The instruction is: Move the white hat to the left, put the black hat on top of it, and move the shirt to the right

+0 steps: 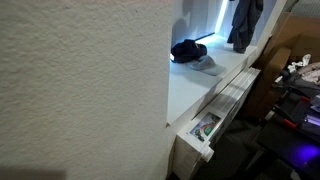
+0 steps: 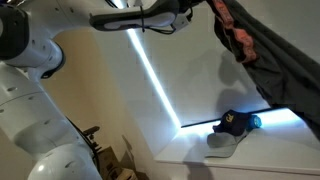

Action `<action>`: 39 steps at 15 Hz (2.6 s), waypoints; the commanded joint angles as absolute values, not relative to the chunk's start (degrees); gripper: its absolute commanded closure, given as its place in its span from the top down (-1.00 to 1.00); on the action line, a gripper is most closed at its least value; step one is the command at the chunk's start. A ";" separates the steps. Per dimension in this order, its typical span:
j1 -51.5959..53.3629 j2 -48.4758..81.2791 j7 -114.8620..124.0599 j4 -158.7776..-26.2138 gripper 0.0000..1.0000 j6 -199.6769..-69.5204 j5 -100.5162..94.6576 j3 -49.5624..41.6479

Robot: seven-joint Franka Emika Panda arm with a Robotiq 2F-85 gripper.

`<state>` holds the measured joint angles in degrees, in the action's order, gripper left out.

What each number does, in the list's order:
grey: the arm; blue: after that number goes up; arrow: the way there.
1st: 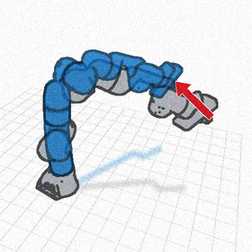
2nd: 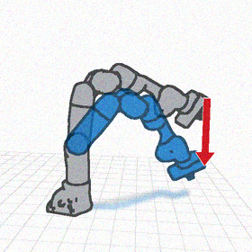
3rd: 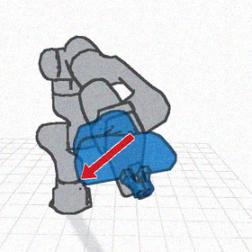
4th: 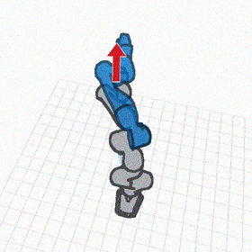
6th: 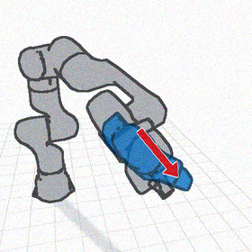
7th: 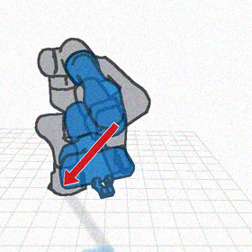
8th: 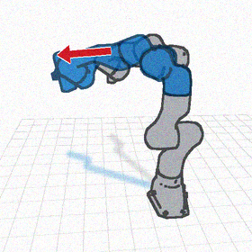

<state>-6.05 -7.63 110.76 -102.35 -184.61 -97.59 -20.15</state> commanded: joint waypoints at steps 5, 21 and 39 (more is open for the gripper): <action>-6.26 -0.28 96.97 -105.78 -0.93 -192.08 -73.87 -18.86; -14.50 14.18 100.53 -110.40 -0.93 -198.43 -62.96 -1.50; -21.65 5.53 98.39 -122.14 0.48 -173.11 -57.92 11.15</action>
<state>-22.06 4.97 96.07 -123.50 -173.58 -54.66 11.83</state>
